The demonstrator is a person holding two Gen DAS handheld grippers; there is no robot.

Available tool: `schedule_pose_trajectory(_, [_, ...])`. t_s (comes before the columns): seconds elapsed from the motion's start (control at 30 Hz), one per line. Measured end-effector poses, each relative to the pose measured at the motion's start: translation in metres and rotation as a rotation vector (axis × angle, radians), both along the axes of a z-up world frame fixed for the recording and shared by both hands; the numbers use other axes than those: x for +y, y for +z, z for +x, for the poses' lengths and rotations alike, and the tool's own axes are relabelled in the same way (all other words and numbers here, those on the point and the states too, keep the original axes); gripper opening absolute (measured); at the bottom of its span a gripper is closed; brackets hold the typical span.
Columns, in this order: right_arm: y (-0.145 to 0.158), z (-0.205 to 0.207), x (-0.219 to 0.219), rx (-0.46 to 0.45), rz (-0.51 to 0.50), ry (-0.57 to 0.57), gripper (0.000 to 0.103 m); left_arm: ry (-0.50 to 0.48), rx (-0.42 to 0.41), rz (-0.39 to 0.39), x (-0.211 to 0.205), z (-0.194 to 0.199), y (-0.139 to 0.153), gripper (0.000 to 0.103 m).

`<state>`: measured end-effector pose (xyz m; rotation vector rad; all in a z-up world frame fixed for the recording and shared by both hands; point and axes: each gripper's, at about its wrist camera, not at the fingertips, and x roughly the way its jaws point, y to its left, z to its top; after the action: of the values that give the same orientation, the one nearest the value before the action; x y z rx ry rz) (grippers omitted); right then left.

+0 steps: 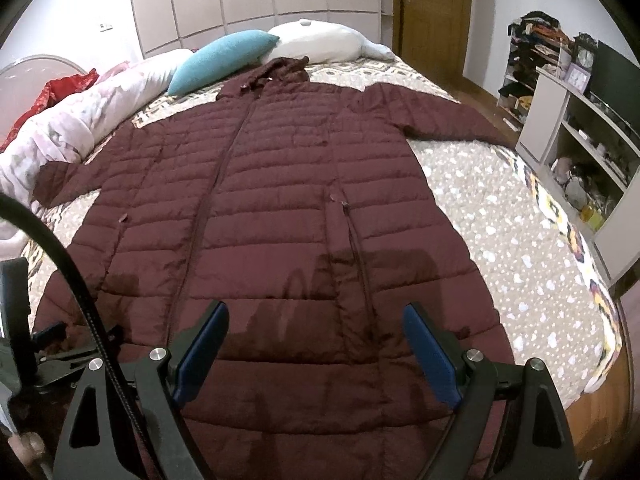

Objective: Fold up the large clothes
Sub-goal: 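Move the left gripper to the cuff of the jacket sleeve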

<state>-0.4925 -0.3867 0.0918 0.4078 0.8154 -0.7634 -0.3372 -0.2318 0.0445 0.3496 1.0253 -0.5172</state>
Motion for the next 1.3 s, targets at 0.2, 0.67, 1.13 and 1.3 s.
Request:
schedule_pose_trajectory(0.2, [0.002,0.005,0.002,0.007,-0.007,0.009,0.091,0.078,-0.111,-0.011,0.027,0.033,0.036,0.103])
schedule_pose_trajectory(0.67, [-0.016,0.041,0.0,0.077,0.004,0.075,0.091,0.275,-0.235,0.045,0.093,0.194,0.078,0.103])
schedule_pose_trajectory(1.13, [-0.012,0.109,-0.015,0.147,-0.064,0.103,0.091,0.367,-0.282,0.009,0.106,0.339,0.116,0.103])
schedule_pose_trajectory(1.3, [-0.023,0.13,-0.021,0.191,-0.076,0.097,0.091,0.439,-0.244,0.03,0.125,0.395,0.096,0.103])
